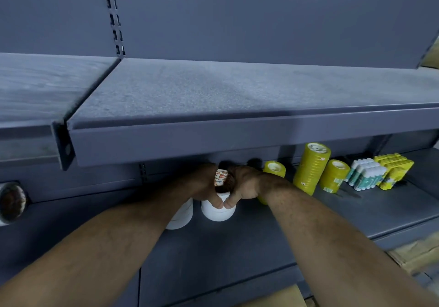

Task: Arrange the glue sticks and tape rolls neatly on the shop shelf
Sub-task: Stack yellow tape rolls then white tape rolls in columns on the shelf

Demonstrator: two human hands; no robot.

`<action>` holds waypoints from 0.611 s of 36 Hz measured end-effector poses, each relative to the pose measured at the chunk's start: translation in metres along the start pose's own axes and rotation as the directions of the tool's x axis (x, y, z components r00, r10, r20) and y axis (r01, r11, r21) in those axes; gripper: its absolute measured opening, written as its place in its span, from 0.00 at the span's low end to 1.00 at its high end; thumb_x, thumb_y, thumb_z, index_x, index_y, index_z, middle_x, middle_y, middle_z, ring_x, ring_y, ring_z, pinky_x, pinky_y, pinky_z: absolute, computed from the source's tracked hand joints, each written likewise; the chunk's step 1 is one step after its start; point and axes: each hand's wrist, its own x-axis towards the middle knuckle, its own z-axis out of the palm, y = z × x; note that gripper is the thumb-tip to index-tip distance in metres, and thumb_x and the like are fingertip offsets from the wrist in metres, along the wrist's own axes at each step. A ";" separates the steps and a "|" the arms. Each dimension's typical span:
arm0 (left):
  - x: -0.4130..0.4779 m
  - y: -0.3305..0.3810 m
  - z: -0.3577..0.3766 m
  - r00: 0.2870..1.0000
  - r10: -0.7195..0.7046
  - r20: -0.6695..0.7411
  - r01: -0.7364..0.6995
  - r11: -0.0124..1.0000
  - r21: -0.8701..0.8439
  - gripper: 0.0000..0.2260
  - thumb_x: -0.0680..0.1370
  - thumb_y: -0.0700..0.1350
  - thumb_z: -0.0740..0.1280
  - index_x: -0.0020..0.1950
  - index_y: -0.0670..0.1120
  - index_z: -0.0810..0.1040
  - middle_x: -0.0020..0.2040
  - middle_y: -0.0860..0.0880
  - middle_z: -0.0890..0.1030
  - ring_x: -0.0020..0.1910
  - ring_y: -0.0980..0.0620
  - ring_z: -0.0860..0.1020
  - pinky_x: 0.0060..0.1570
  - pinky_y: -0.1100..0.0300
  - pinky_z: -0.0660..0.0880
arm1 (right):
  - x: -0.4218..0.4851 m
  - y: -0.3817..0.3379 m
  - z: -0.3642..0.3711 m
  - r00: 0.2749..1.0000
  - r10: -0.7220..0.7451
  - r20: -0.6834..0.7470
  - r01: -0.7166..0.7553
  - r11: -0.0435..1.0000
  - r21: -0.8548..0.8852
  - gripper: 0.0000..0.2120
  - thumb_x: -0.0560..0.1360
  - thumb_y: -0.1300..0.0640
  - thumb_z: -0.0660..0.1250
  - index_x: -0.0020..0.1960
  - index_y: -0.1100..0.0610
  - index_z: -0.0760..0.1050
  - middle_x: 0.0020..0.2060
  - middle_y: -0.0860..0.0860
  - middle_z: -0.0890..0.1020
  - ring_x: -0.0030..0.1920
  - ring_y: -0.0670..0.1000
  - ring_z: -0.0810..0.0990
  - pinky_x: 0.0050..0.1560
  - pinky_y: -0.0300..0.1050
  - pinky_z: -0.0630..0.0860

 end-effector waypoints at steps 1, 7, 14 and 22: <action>0.000 0.000 0.002 1.000 0.005 -0.007 -0.005 1.000 0.000 0.36 0.52 0.57 0.80 0.57 0.47 0.77 0.51 0.50 0.81 0.48 0.49 0.80 0.49 0.49 0.80 | 0.000 0.000 0.000 1.000 0.009 0.006 -0.009 1.000 0.000 0.40 0.58 0.53 0.85 0.66 0.54 0.75 0.58 0.48 0.82 0.58 0.52 0.81 0.61 0.49 0.79; -0.005 -0.001 0.002 1.000 0.013 -0.007 -0.012 0.998 0.064 0.46 0.57 0.57 0.82 0.71 0.47 0.68 0.67 0.50 0.76 0.61 0.49 0.75 0.59 0.52 0.75 | -0.006 -0.001 0.000 0.999 0.035 0.031 -0.034 0.999 -0.041 0.47 0.61 0.56 0.84 0.75 0.55 0.67 0.66 0.51 0.78 0.66 0.54 0.76 0.65 0.49 0.76; -0.029 0.000 -0.008 0.998 -0.013 -0.067 0.025 0.982 0.188 0.42 0.71 0.57 0.69 0.80 0.50 0.54 0.78 0.45 0.61 0.76 0.44 0.60 0.74 0.50 0.60 | -0.024 -0.018 -0.016 0.983 -0.093 -0.158 0.047 0.961 -0.272 0.27 0.74 0.58 0.69 0.72 0.54 0.70 0.66 0.53 0.78 0.64 0.56 0.77 0.60 0.46 0.76; -0.085 -0.030 -0.015 0.971 -0.137 -0.194 0.176 0.964 0.199 0.36 0.80 0.64 0.50 0.81 0.51 0.37 0.81 0.53 0.39 0.79 0.55 0.40 0.78 0.52 0.40 | -0.033 -0.041 0.002 0.915 -0.269 -0.300 0.194 0.946 -0.259 0.27 0.83 0.48 0.58 0.79 0.56 0.60 0.78 0.53 0.63 0.77 0.54 0.61 0.74 0.44 0.58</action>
